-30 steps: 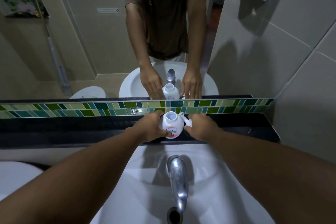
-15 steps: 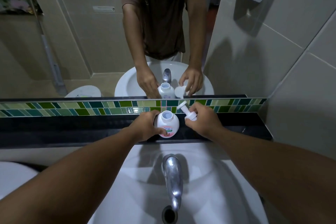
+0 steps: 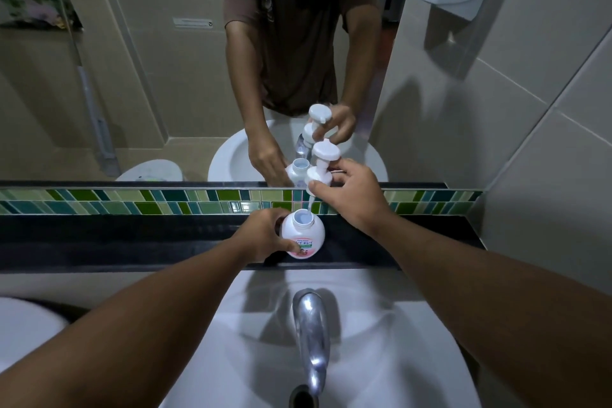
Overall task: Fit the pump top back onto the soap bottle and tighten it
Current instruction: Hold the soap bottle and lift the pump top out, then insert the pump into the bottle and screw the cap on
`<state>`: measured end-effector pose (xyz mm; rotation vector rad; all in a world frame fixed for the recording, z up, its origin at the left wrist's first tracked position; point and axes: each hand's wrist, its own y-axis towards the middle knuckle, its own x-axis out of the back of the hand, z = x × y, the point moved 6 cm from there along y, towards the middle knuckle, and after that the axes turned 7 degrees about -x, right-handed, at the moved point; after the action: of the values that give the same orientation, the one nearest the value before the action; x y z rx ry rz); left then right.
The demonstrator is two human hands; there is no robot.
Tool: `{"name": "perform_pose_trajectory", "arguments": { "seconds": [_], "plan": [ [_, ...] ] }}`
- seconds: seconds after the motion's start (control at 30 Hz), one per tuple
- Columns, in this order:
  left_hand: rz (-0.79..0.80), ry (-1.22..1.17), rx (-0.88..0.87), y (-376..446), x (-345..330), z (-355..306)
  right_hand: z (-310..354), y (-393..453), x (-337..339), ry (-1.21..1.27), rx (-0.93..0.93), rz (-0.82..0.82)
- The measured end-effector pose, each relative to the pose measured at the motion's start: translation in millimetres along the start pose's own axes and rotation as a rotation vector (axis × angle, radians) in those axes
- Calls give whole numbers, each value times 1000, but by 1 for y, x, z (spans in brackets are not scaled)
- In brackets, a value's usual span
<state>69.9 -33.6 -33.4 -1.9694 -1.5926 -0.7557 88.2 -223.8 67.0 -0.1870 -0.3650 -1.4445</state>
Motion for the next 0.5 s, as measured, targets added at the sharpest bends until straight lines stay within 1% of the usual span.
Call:
{"name": "perform_pose_trajectory", "arguments": {
  "seconds": [0.07,0.23,0.37,0.5],
  "plan": [
    [4,-4,0,0,0,0,-3,-1,-4,23,-9,0],
    [-3,5,-12,0,2,-1,-14,-6,-18,-50,-13,-1],
    [-12,8,-24,1,1,-1,-28,-13,-31,-173,-15,9],
    [-9,12,-42,1,1,-1,-39,-20,-42,-273,-19,-19]
  ]
}}
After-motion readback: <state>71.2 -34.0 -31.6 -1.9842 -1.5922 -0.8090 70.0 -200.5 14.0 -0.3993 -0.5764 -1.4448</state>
